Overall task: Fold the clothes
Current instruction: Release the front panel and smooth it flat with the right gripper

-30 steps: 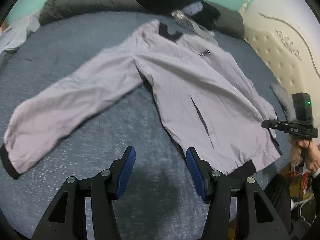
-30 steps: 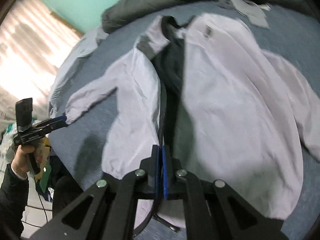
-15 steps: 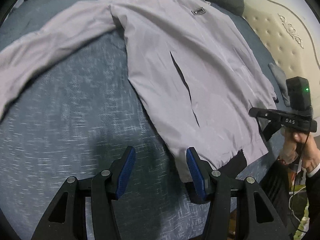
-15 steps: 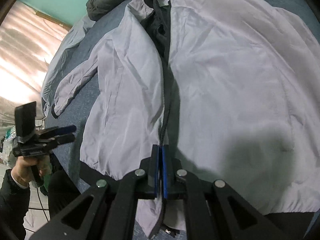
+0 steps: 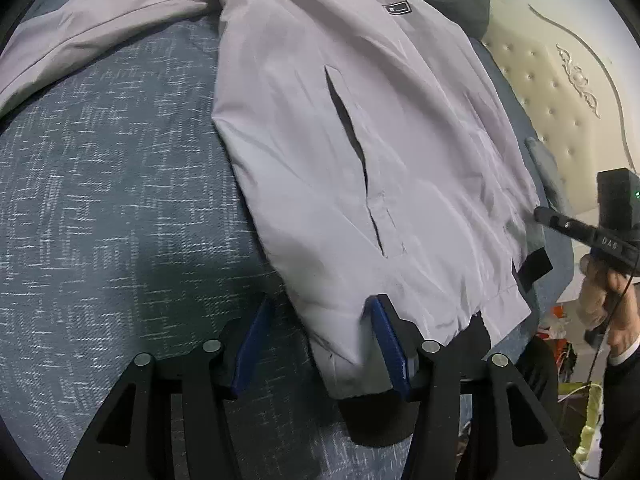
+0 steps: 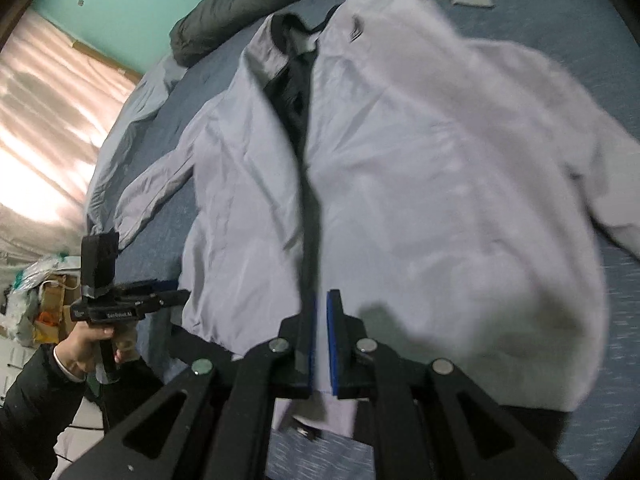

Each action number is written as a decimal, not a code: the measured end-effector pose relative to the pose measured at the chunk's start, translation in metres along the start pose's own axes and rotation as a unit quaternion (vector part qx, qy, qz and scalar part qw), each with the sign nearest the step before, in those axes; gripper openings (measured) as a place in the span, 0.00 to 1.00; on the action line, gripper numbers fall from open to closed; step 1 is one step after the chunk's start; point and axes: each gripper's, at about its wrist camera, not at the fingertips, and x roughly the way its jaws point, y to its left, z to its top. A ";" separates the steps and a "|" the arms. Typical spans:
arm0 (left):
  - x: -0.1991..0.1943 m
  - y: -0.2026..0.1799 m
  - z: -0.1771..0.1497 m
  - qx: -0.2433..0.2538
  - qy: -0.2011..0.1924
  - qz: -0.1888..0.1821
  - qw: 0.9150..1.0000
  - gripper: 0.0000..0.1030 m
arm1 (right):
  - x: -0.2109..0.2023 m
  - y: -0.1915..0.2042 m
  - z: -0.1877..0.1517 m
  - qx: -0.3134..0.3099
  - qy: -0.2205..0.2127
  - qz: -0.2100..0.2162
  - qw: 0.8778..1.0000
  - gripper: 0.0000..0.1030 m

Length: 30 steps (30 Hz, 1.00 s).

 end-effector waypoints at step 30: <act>-0.084 -0.007 -0.019 0.076 -0.030 0.110 0.991 0.04 | -0.018 -0.078 -0.037 0.109 0.014 -0.027 0.994 0.52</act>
